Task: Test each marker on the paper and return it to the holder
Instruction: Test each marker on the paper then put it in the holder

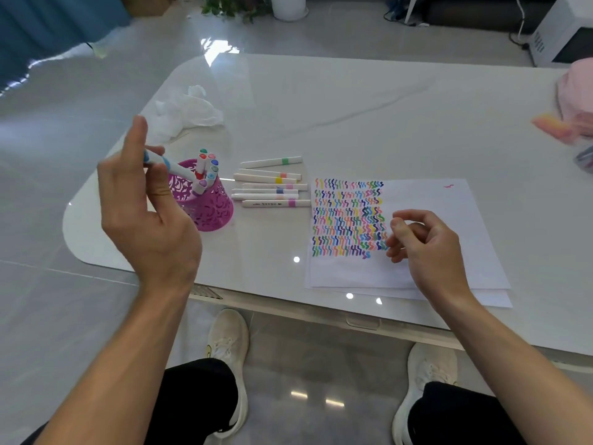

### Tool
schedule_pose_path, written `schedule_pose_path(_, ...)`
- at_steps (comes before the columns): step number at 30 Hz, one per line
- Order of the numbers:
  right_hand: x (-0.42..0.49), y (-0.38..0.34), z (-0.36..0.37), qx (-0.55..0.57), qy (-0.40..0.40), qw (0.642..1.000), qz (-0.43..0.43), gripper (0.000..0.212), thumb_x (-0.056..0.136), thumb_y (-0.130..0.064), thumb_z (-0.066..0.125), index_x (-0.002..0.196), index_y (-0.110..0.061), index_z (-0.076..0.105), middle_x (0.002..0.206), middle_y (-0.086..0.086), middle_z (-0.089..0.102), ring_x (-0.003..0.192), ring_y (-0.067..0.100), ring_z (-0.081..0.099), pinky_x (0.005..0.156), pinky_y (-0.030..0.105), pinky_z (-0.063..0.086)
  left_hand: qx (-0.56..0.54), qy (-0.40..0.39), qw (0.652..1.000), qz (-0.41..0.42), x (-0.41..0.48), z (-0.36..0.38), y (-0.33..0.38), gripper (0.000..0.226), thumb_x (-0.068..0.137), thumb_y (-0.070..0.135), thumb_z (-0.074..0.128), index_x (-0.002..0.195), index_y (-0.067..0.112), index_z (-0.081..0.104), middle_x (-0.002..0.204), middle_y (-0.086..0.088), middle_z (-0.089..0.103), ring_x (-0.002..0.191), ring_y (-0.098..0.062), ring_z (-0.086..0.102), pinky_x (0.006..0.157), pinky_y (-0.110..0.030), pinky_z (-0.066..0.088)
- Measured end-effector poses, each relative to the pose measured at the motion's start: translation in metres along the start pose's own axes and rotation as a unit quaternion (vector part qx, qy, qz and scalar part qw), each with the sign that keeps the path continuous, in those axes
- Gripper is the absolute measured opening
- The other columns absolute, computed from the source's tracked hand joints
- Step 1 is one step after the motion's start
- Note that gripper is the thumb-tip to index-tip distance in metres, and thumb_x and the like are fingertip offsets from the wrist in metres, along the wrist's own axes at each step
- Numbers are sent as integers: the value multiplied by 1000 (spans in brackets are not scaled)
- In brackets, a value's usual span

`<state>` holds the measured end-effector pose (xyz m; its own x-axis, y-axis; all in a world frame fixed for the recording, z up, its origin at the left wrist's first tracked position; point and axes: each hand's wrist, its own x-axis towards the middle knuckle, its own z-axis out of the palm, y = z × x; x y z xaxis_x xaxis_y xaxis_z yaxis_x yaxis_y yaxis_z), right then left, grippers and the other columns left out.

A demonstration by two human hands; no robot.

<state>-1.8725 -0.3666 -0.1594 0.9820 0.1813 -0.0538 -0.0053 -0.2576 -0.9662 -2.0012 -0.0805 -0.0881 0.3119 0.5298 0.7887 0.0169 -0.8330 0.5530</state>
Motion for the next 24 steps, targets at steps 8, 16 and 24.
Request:
schedule_pose_path(8, 1, 1, 3, -7, 6, 1000, 5, 10, 101, -14, 61, 110, -13, 67, 75, 8, 73, 59, 13, 65, 56, 24, 55, 81, -64, 987, -124, -7, 1, -7, 26, 102, 27, 56, 125, 19, 66, 112, -2, 70, 106, -21, 60, 86, -5, 36)
schedule_pose_path(16, 1, 2, 3, -13, 4, 1000, 5, 11, 102, -13, 60, 110, -14, 67, 75, 6, 73, 58, 9, 65, 55, 21, 54, 159, -131, 957, -203, -9, 4, -13, 31, 102, 26, 54, 130, 26, 66, 115, -9, 69, 105, -28, 59, 92, -31, 42)
schedule_pose_path(24, 0, 2, 0, -9, 6, 1000, 8, 11, 102, -12, 60, 110, -14, 67, 74, 6, 73, 57, 10, 63, 56, 21, 54, 190, -173, 944, -208, -12, 10, -21, 33, 102, 20, 52, 132, 17, 66, 118, -13, 69, 117, -31, 52, 105, -43, 38)
